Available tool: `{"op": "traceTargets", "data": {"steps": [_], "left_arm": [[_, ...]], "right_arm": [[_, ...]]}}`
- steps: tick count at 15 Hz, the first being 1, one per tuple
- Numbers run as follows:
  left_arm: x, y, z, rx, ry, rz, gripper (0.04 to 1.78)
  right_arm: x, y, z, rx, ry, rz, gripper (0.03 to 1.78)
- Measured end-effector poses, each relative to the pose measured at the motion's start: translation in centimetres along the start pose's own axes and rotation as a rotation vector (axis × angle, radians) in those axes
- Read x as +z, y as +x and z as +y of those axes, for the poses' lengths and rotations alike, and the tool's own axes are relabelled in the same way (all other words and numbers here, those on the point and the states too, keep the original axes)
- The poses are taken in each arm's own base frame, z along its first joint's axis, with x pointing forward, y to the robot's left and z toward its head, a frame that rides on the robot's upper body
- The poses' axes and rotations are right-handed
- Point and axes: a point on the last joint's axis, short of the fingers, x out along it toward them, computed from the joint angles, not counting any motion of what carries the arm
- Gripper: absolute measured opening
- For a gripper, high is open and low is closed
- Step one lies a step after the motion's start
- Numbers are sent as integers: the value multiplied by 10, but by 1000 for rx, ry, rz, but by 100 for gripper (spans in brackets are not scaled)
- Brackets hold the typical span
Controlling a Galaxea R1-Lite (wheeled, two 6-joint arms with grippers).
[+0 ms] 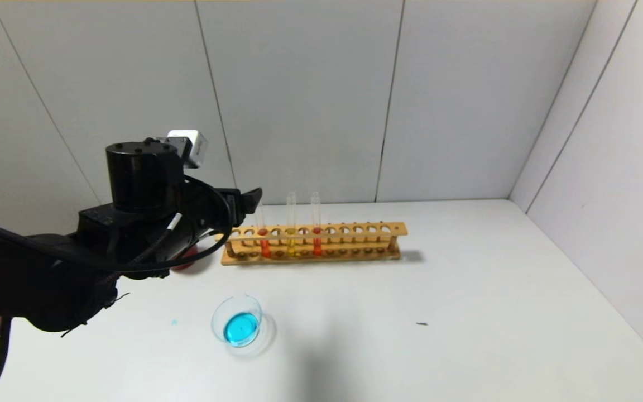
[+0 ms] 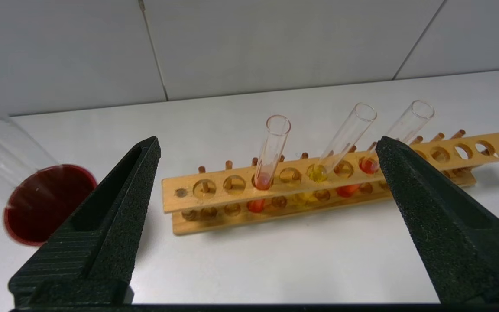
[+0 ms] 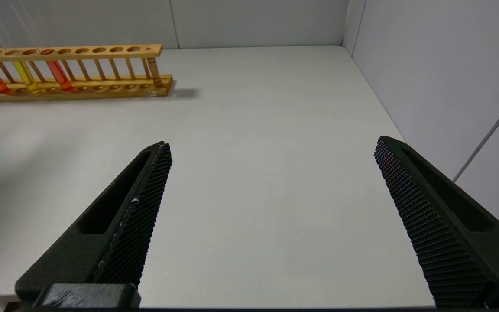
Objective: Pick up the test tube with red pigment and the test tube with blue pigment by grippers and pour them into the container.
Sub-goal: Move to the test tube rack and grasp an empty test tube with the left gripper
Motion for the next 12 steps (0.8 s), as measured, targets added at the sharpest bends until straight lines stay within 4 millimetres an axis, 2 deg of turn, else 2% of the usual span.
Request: {"op": "traceTargets", "data": {"steps": [8, 12], "left_arm": [[-45, 64, -14, 35, 11, 11, 175], [-62, 78, -14, 44, 13, 23, 175]], "right_arm": [[0, 0, 0, 0, 0, 0, 171], [0, 0, 0, 0, 0, 0, 171]]}}
